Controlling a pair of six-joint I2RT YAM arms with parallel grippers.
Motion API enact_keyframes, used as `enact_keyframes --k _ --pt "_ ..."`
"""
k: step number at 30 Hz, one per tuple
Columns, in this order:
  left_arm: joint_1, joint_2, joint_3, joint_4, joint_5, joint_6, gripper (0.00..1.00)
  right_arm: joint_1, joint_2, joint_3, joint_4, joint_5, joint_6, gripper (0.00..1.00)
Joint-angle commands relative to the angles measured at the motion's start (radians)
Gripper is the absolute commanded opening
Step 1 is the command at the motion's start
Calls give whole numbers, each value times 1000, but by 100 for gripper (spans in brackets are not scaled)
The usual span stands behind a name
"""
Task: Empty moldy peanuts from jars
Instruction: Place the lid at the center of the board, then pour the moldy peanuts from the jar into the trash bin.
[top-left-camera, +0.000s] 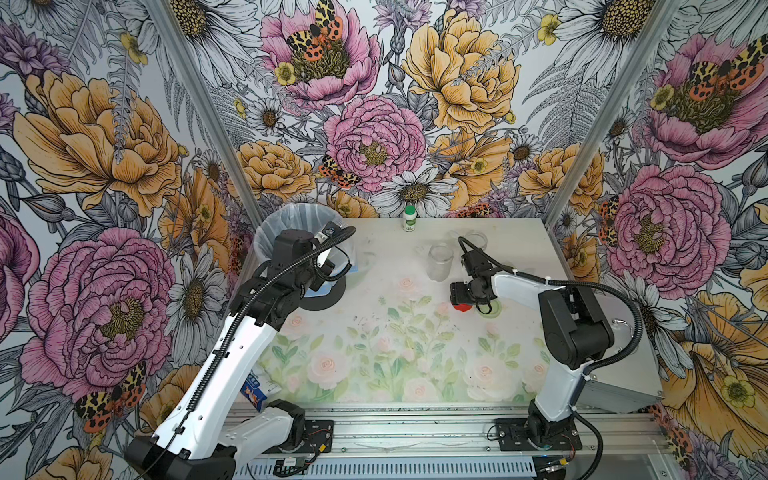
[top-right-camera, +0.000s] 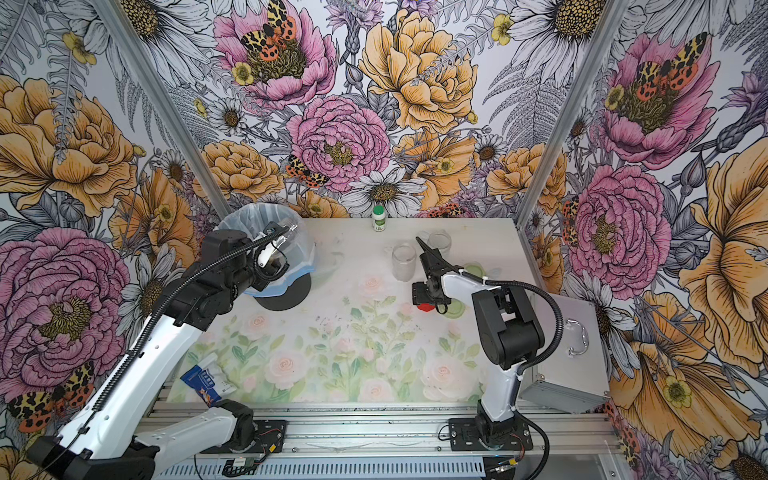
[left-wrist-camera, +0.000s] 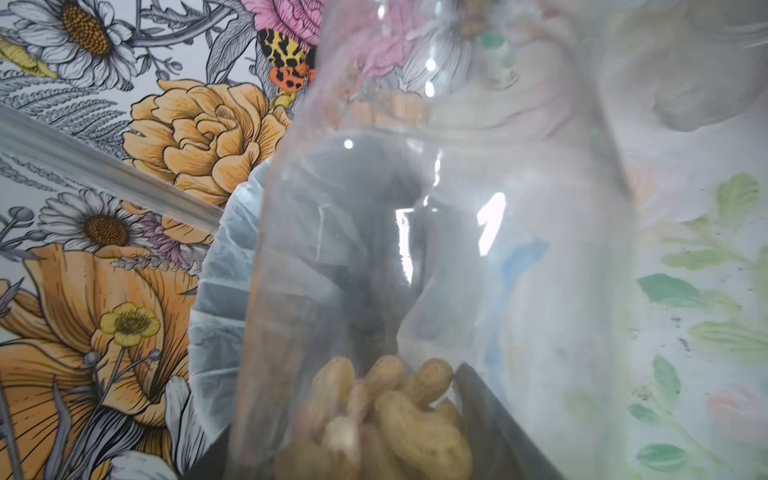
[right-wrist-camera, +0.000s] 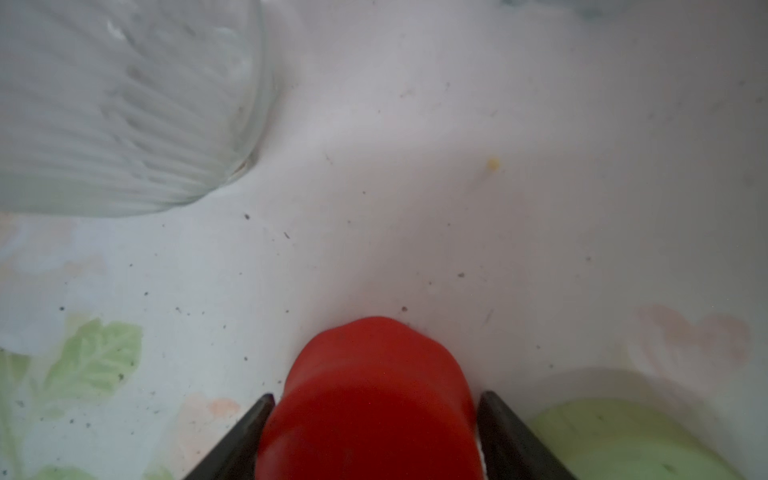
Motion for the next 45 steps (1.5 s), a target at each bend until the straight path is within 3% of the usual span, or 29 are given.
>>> enact_keyframes --k 1,12,15,23,32,36,45 --pt "29 -4 54 -58 -122 55 25 8 26 -11 1 -19 12 82" --pt "96 101 162 -74 -334 273 31 8 -16 -33 4 -29 27 84" --pt "137 154 193 -74 -345 340 30 9 -26 -42 8 -37 24 84" --pt "144 296 244 -74 -416 539 29 9 -36 -62 46 -55 24 83" --pt "182 482 411 -75 -492 765 29 6 -30 -85 92 -76 37 82" --pt "184 536 441 -78 -495 826 29 5 -25 -86 103 -80 44 81" --pt "174 569 441 -79 -472 830 29 3 -24 -97 113 -90 55 82"
